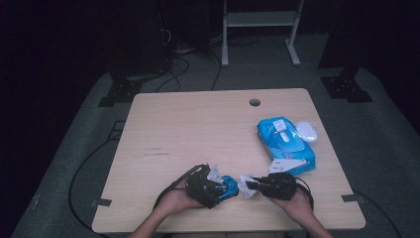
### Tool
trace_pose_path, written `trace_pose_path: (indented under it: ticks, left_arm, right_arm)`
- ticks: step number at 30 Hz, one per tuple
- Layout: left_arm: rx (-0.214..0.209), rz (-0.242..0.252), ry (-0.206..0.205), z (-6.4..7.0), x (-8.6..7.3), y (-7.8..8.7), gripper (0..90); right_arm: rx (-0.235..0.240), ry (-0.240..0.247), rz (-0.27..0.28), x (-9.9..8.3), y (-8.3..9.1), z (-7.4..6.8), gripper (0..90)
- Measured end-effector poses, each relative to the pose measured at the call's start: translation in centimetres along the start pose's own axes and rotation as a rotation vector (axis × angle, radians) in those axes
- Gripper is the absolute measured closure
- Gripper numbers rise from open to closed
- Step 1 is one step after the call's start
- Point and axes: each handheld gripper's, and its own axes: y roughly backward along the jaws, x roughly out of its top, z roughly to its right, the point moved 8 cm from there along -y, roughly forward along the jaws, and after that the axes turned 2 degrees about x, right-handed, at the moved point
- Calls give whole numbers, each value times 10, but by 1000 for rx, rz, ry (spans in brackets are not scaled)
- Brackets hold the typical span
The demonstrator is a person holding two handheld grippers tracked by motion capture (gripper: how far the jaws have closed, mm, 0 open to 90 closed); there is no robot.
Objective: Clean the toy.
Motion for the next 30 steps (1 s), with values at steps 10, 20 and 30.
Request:
trace_pose_path:
  ticks: [10, 20, 30]
  left_arm:
    - [25, 42, 12, -14, 13, 11, 282]
    - [78, 40, 5, -50, 40, 0, 281]
    - [98, 11, 44, -77, 41, -20, 282]
  right_arm:
    - [-13, -13, 22, 2, 7, 6, 800]
    - [-73, -43, 46, 0, 19, 25, 800]
    - [-119, -43, 11, -9, 21, 37, 799]
